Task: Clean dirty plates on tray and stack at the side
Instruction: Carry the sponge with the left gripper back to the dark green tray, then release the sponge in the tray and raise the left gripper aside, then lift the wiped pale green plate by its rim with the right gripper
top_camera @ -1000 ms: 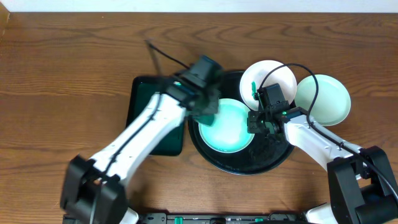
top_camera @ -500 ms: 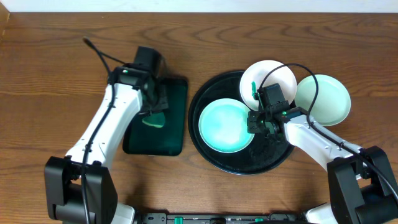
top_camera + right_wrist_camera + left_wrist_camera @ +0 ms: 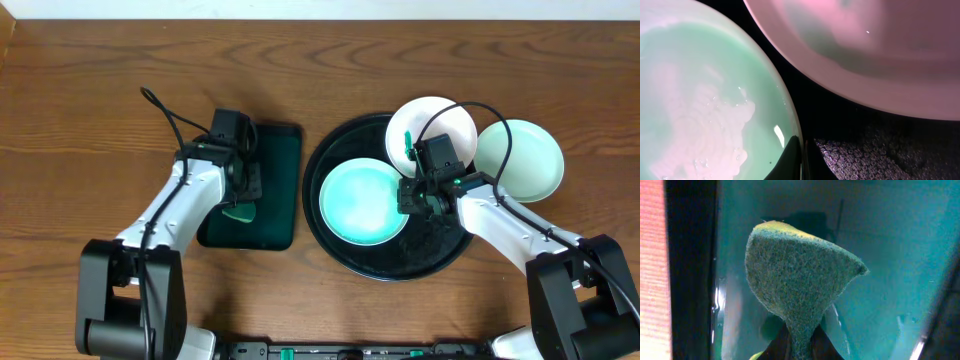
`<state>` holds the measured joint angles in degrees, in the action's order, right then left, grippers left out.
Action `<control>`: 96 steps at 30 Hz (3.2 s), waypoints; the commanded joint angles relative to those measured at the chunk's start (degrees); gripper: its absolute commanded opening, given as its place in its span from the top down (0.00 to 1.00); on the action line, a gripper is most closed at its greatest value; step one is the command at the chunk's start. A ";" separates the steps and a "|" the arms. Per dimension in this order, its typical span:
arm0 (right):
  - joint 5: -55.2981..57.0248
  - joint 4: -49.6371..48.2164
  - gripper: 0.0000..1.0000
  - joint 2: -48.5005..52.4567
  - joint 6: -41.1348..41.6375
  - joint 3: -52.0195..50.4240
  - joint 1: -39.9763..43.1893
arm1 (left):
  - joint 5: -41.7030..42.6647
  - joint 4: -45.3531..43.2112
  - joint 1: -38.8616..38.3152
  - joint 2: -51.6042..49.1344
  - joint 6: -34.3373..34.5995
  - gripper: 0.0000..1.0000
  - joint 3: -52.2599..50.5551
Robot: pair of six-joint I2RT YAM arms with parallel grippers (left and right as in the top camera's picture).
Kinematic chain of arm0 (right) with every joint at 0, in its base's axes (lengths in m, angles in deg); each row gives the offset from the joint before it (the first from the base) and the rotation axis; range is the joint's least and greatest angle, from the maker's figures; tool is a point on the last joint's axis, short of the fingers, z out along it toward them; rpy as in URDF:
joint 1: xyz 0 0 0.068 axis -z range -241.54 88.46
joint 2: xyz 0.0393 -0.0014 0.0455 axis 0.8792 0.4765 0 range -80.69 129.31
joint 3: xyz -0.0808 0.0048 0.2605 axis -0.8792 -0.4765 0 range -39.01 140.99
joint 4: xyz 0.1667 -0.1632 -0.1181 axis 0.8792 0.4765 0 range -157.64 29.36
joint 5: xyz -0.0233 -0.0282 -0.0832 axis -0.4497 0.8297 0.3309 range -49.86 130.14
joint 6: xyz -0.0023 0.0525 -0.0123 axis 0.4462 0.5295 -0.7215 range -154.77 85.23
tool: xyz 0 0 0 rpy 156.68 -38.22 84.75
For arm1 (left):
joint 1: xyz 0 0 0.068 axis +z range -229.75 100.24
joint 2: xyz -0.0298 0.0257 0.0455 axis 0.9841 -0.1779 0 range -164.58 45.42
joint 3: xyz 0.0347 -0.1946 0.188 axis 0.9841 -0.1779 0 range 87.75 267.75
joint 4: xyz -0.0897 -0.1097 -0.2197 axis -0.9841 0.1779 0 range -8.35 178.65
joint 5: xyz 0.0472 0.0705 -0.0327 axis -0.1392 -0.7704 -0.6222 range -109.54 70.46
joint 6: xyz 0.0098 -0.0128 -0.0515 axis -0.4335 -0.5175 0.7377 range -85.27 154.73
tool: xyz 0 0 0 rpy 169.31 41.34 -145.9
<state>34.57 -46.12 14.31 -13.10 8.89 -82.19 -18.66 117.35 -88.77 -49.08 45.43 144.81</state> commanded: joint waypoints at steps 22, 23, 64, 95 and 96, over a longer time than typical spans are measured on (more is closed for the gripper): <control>-2.43 -0.52 0.60 0.52 -0.74 -0.07 -0.83 | -2.08 1.01 3.78 11.17 2.56 0.46 6.21; -2.40 -0.52 0.56 0.52 -0.74 -0.07 -0.83 | -2.08 0.46 4.83 12.39 3.17 0.46 6.29; -0.70 -2.10 0.99 2.78 0.59 -0.07 -1.01 | -2.01 3.06 16.83 14.75 3.54 0.22 6.16; 4.48 3.58 0.99 -7.74 -0.13 0.24 -0.87 | -2.01 3.06 16.83 14.75 3.54 0.22 6.16; 4.48 3.58 0.99 -7.74 -0.13 0.24 -0.87 | -2.01 3.04 16.83 14.75 3.54 0.22 6.16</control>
<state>37.85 -42.56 7.41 -13.10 8.93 -82.27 -19.95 120.30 -72.05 -34.11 48.64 150.69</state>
